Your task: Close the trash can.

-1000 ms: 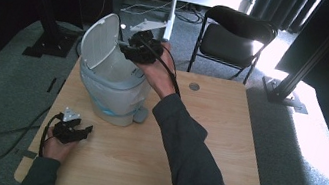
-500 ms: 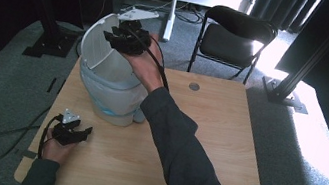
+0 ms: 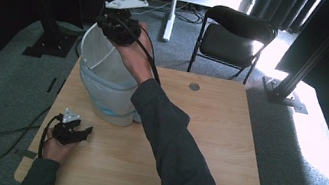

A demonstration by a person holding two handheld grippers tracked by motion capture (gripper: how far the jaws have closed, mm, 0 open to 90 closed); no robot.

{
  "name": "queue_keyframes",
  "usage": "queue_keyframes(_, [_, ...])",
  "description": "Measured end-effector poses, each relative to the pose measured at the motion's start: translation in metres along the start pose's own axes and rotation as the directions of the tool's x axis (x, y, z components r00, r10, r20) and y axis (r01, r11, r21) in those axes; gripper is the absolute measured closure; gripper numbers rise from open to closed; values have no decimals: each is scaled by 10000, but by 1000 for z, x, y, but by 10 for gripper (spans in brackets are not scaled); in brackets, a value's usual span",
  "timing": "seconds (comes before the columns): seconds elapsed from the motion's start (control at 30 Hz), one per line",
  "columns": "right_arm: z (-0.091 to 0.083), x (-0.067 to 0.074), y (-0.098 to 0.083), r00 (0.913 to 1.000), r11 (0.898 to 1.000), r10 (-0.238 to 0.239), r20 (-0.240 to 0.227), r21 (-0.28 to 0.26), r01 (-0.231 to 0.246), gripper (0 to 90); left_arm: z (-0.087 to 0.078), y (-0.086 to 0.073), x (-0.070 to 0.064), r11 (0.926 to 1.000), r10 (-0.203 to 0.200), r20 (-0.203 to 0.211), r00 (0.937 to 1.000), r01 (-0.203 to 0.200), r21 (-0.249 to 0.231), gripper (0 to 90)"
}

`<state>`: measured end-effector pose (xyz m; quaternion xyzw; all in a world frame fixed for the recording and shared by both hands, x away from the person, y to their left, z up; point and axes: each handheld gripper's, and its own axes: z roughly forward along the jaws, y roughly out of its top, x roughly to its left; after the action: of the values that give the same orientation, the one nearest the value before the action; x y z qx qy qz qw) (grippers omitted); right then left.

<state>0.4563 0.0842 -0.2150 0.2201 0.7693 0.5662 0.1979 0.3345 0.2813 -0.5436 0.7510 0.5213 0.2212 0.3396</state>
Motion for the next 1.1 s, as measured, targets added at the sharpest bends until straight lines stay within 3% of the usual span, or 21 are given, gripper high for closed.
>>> queue_keyframes(0.33, [17,5,2,10000,9994,40,41,341,-42,883,0,0,0,10000,-21,17,10000,21,-7,393])
queue_keyframes(0.47, [11,7,3,9979,9960,-590,276,692,570,895,0,0,0,10000,-42,27,10000,42,-13,393])
queue_keyframes(0.57, [-1,4,-2,9958,9932,-808,436,876,768,898,1,1,0,10000,-4,11,10000,4,-15,393])
queue_keyframes(0.67, [-15,-4,-20,9962,9929,-658,565,1024,597,899,1,1,-1,10000,62,-41,10000,-62,26,393])
queue_keyframes(0.87, [-38,-26,-74,9973,9892,9,732,1460,-116,900,2,1,-2,9999,127,-116,9999,-126,52,393])
queue_keyframes(1.1, [-40,-37,-112,9969,9785,366,693,2000,-498,900,2,2,-2,9998,181,-143,9997,-180,78,393])
